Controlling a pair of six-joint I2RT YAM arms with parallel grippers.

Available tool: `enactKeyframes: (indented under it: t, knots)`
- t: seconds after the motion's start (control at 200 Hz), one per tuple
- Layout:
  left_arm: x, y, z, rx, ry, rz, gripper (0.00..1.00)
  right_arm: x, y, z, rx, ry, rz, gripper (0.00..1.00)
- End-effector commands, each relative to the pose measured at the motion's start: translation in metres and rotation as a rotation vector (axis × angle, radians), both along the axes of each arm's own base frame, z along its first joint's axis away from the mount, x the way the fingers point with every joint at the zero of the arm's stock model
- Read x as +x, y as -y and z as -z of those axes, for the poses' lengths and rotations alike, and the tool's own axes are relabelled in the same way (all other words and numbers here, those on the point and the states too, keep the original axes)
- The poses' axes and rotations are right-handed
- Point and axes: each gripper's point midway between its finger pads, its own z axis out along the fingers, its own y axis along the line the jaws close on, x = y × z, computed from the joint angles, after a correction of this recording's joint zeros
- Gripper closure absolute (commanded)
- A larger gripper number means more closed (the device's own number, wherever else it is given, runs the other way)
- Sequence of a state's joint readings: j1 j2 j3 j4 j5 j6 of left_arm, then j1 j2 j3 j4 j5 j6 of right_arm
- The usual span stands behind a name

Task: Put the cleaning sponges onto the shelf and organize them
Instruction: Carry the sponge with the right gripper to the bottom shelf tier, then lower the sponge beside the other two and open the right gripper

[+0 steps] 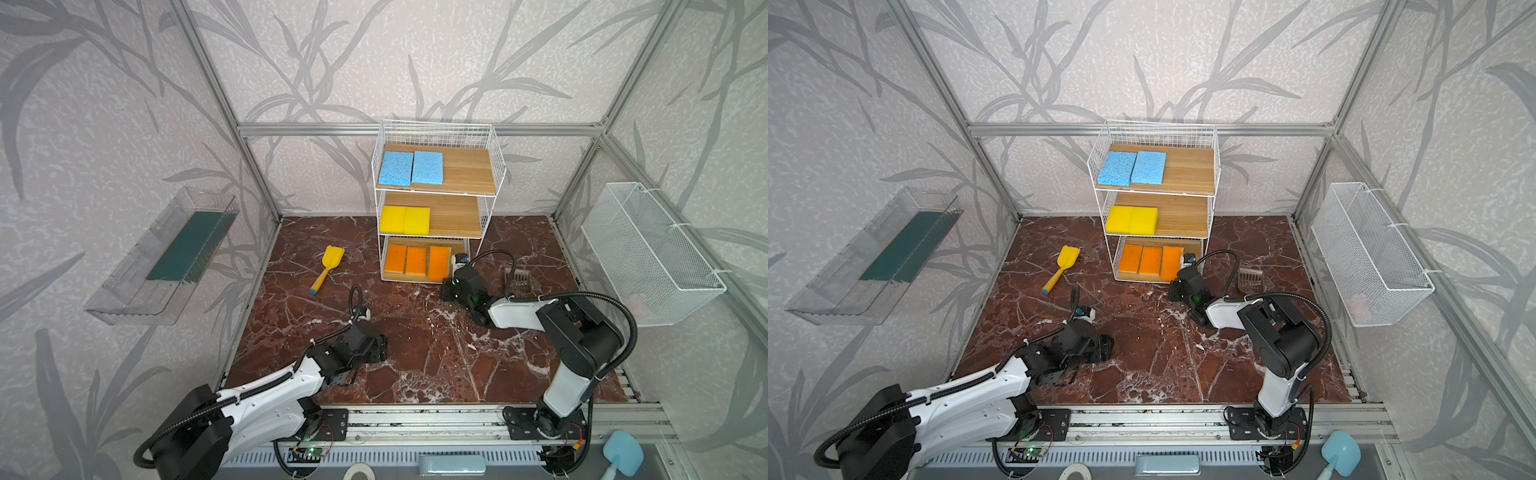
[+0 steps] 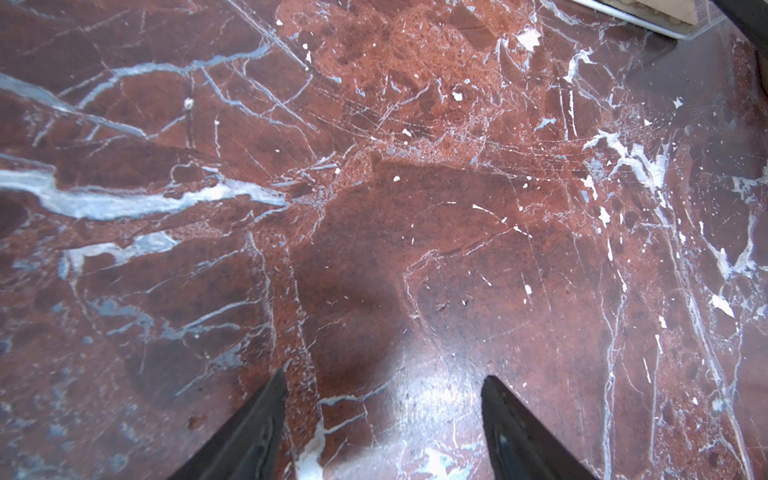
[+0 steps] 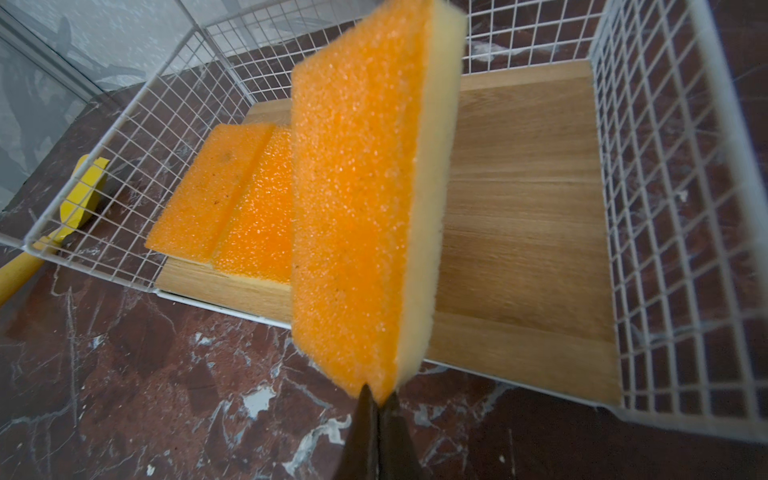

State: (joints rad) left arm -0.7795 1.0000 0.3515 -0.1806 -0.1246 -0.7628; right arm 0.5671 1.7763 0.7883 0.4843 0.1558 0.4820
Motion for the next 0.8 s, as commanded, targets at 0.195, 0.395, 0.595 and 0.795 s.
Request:
enactKeyframes:
  t: [0.195,0.395,0.595,0.795]
  knots:
    - [0.001,-0.003,-0.001,0.012,-0.011,-0.017,0.24,0.016,0.004,0.005,0.000,-0.072,0.014,0.99]
    - [0.000,-0.004,0.000,0.013,-0.016,-0.019,0.24,0.023,-0.004,0.007,0.001,-0.105,-0.002,0.99]
    - [0.000,-0.005,-0.002,0.014,-0.013,-0.021,0.24,0.029,-0.006,0.017,0.004,-0.168,0.001,0.99]
    - [-0.001,-0.006,-0.001,0.017,-0.015,-0.024,0.24,0.030,-0.008,0.020,0.027,-0.229,-0.013,0.99]
